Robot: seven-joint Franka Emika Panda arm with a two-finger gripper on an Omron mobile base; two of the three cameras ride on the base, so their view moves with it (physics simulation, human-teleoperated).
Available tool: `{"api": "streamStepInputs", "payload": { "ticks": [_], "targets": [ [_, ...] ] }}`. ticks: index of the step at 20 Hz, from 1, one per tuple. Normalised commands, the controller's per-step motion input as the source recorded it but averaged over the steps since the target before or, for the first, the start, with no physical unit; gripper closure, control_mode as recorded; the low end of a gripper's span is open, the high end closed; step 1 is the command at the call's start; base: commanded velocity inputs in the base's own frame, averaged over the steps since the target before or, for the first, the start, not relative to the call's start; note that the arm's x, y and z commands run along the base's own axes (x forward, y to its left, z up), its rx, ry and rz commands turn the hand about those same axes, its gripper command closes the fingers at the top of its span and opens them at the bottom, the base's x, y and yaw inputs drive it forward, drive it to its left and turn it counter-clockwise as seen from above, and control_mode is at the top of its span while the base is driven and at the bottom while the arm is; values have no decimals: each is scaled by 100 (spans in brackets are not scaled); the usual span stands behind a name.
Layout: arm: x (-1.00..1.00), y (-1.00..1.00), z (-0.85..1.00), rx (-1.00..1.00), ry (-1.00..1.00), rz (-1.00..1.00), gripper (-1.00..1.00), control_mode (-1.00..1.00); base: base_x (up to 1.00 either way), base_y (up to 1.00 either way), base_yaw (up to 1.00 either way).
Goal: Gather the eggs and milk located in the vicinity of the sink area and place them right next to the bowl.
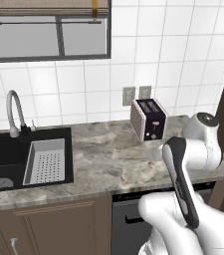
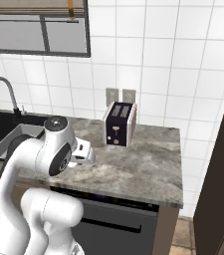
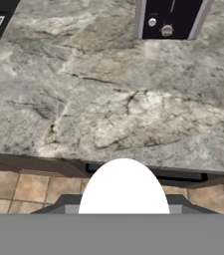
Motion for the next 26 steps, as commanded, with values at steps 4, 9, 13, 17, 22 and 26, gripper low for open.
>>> {"api": "streamStepInputs", "payload": {
  "ticks": [4,9,13,17,22,26],
  "targets": [
    [0,0,0,0,0,0,100,100,-4,24,0],
    [0,0,0,0,0,0,100,100,-14,59,0],
    [0,0,0,0,0,0,100,100,-18,67,0],
    [0,0,0,0,0,0,100,100,-18,72,0],
    [0,0,0,0,0,0,100,100,-14,72,0],
    [0,0,0,0,0,0,100,100,-12,78,0]
  ]
}}
